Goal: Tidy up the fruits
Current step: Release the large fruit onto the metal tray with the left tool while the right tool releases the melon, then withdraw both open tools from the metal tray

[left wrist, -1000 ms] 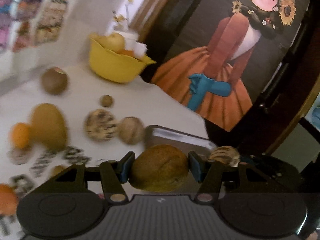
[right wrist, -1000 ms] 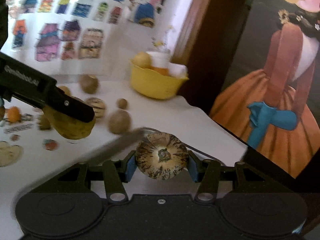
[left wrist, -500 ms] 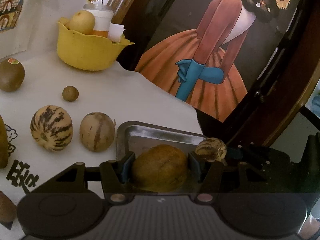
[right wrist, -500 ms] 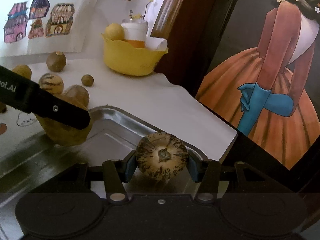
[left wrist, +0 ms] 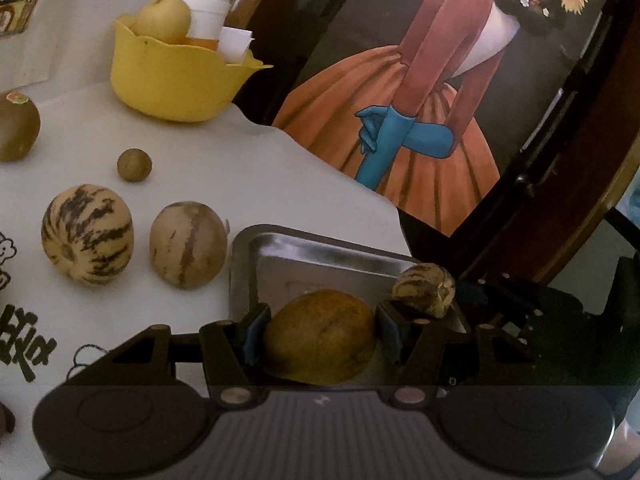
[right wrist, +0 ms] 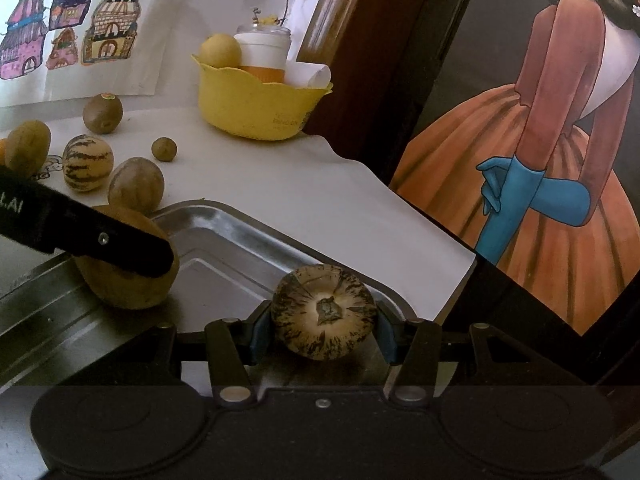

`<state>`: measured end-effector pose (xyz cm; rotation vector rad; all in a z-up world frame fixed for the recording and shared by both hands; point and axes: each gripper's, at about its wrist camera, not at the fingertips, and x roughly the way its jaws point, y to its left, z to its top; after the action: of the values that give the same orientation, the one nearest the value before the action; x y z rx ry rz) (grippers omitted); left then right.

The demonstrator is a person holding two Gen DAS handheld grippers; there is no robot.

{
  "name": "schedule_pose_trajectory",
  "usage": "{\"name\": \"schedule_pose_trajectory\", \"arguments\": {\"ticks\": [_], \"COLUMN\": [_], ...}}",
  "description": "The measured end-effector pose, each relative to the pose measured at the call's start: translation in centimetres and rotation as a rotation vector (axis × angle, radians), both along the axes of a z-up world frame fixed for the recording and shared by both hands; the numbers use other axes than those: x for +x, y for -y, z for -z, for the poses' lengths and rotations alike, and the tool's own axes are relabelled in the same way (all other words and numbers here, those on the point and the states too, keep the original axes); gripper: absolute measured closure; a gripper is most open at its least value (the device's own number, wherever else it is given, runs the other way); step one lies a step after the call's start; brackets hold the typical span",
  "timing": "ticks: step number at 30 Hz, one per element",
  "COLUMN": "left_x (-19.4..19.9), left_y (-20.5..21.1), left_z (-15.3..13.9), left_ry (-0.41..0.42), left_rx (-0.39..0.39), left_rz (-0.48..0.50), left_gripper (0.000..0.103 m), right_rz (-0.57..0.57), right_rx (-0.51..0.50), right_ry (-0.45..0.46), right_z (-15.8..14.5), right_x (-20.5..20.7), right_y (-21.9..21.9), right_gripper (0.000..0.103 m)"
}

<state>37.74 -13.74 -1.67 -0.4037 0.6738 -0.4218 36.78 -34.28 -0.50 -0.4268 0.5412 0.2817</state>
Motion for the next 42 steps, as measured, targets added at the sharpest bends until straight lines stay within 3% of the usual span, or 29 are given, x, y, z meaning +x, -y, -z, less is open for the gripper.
{"name": "schedule_pose_trajectory", "arguments": {"ticks": [12, 19, 26, 37, 42], "left_x": [-0.2, -2.3, -7.0, -14.4, -17.8], "left_y": [-0.4, -1.5, -3.0, -5.8, -6.9], "left_z": [-0.3, -1.9, -4.4, -6.3, -6.4], "left_ry": [-0.021, 0.026, 0.111, 0.147, 0.148], "left_rx": [-0.007, -0.032, 0.006, 0.081, 0.121], "left_rz": [0.025, 0.002, -0.058, -0.136, -0.156], "left_gripper": [0.041, 0.023, 0.003, 0.001, 0.001], "right_rz": [0.012, 0.034, 0.036, 0.004, 0.013], "right_rx": [0.008, 0.054, 0.119, 0.174, 0.207], "right_ry": [0.006, 0.016, 0.066, 0.124, 0.106], "right_z": [-0.2, -1.1, -3.6, -6.6, -7.3], "right_x": [-0.9, -3.0, -7.1, -15.6, -18.9], "right_y": [0.4, 1.1, 1.1, -0.8, -1.5], "right_gripper": [0.044, 0.036, 0.019, 0.002, 0.001]}}
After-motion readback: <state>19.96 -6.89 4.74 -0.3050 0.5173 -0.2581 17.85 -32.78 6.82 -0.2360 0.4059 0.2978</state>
